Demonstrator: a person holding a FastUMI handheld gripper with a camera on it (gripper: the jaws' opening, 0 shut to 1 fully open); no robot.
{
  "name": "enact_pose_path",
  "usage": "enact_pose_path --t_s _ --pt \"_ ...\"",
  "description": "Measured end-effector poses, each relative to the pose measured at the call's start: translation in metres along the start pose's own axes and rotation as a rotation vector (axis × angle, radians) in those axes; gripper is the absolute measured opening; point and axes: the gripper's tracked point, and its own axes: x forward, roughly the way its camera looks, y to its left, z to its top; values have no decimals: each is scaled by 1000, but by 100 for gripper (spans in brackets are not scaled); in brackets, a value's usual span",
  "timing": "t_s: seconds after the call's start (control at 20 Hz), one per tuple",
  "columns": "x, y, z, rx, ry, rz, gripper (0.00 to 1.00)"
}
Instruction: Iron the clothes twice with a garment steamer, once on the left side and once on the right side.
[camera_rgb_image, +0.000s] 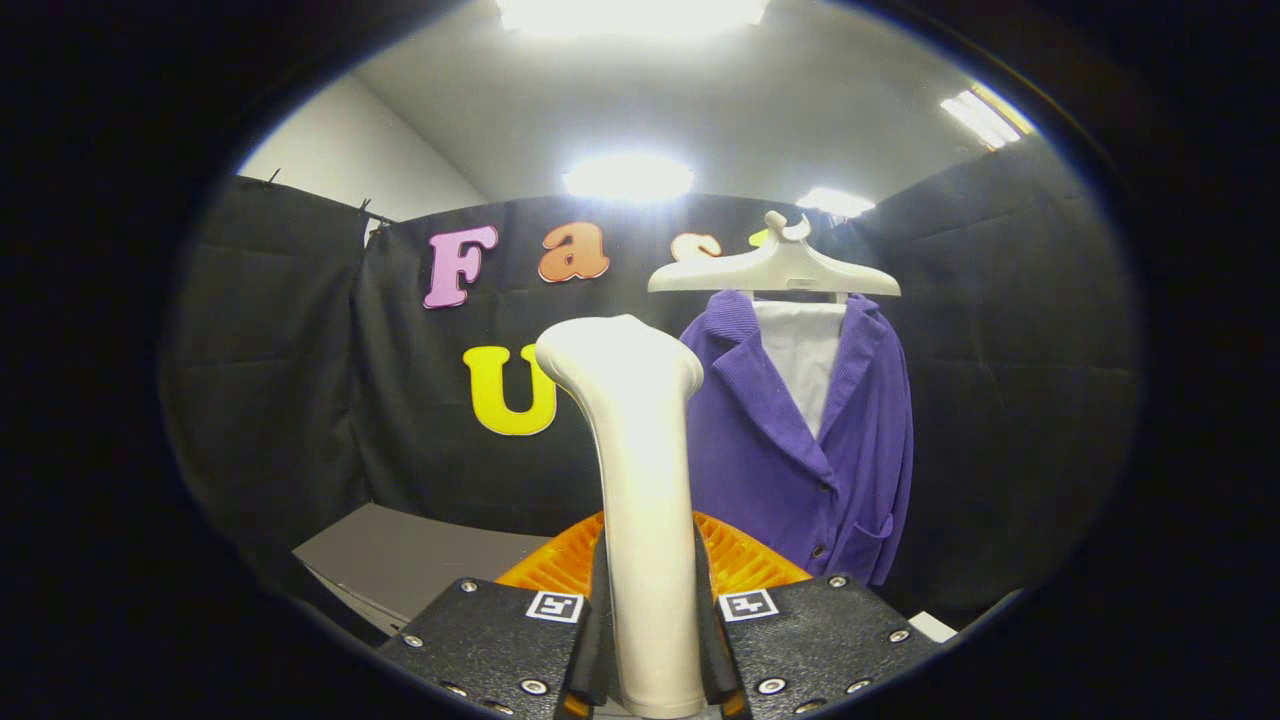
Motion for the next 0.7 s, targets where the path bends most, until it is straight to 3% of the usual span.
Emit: enact_pose_path --t_s 0.7 --pt "56 -59 13 -94 -81 -197 34"
